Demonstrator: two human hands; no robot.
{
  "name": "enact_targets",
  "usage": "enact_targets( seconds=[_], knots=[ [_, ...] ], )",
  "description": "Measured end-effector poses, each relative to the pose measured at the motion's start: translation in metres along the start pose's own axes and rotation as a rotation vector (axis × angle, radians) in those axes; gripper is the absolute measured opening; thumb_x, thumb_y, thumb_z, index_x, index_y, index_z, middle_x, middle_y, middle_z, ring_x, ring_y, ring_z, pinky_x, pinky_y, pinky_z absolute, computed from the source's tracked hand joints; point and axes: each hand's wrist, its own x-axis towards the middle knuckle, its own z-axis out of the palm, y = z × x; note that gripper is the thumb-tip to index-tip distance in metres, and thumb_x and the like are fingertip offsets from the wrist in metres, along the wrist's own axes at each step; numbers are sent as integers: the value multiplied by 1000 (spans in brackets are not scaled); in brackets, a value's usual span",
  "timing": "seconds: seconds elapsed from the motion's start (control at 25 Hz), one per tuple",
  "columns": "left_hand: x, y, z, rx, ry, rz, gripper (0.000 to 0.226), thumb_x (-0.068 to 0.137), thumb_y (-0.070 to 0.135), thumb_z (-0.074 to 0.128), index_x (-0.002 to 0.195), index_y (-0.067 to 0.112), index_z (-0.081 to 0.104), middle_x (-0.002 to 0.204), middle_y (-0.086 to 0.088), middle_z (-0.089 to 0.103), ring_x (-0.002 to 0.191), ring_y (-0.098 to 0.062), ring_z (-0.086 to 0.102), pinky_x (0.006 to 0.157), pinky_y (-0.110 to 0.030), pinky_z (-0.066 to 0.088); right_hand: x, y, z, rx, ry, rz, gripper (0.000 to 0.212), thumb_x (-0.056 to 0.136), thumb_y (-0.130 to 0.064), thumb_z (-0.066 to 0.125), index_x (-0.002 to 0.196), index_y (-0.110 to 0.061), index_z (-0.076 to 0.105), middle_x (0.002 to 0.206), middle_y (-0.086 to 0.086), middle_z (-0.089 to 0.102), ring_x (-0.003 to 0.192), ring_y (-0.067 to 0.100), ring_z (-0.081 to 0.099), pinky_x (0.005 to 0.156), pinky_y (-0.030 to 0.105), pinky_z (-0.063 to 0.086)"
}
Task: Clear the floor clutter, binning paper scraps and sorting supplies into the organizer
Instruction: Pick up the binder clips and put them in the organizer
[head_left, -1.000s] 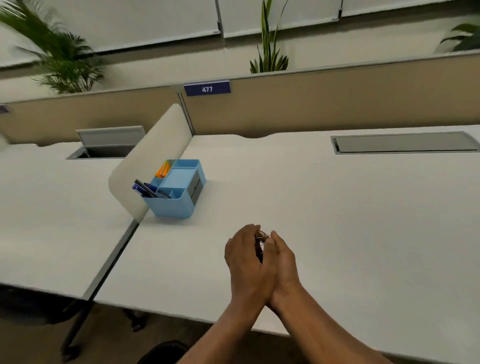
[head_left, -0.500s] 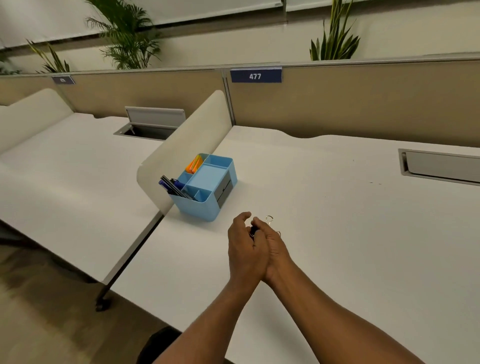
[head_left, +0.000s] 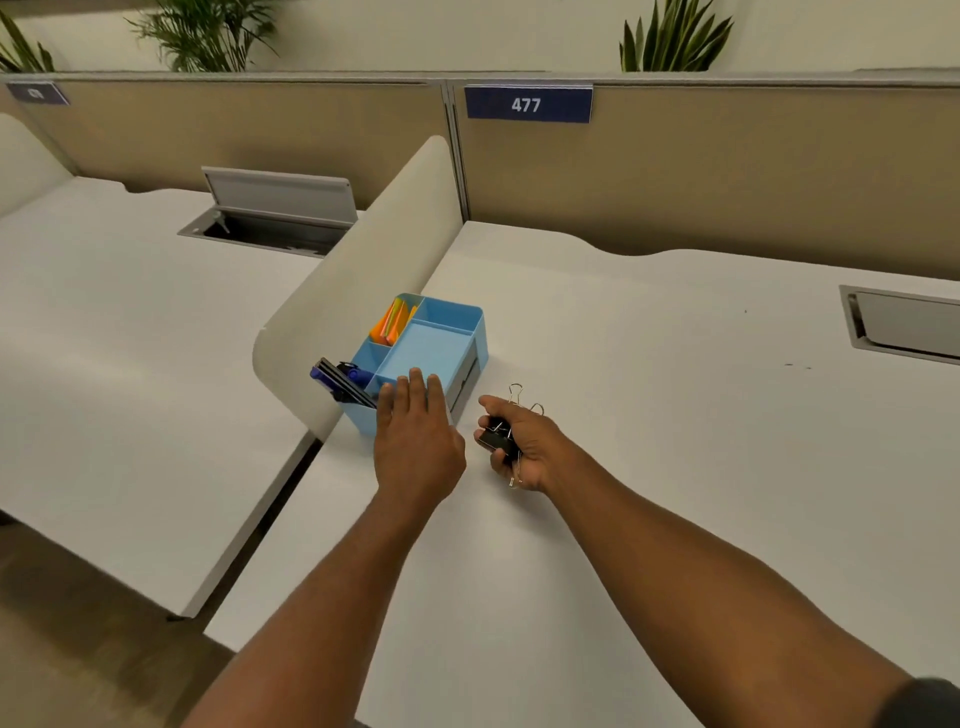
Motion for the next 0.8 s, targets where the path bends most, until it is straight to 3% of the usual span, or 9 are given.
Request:
enact_targets(
  seconds=[0.12,0.44,0.68,0.8],
  knots=[
    [8,-6,9,1,-8,37,73,92,39,44,151,13,12,159,-17,12,147,-32,8,115,-40,-9,22,-7,16,-36,-21,0,32,82,-26,72,112,-14,66,73,3,68,65,17,69,36,19,41],
    [9,-6,16,33,22,54,79,91,40,47,152,10,6,159,-20,7,148,-31,5,116,-38,-8,48,-17,26,-242,53,-27,23,84,-27,70,102,-13,66,83,7,67,77,22,66,39,20,42],
    [10,-6,17,27,14,62,80,92,41,47,152,10,5,159,-21,7,148,-31,5,117,-39,-6,43,-21,33,-200,-6,-22,26,82,-27,73,101,-11,65,74,4,67,60,17,66,41,19,42],
    [11,-6,17,26,-6,65,81,92,43,47,152,10,3,159,-20,5,148,-31,3,117,-39,-7,39,-21,31,-209,11,-37,29,82,-30,74,102,-11,65,78,4,68,63,16,66,41,20,43]
  ],
)
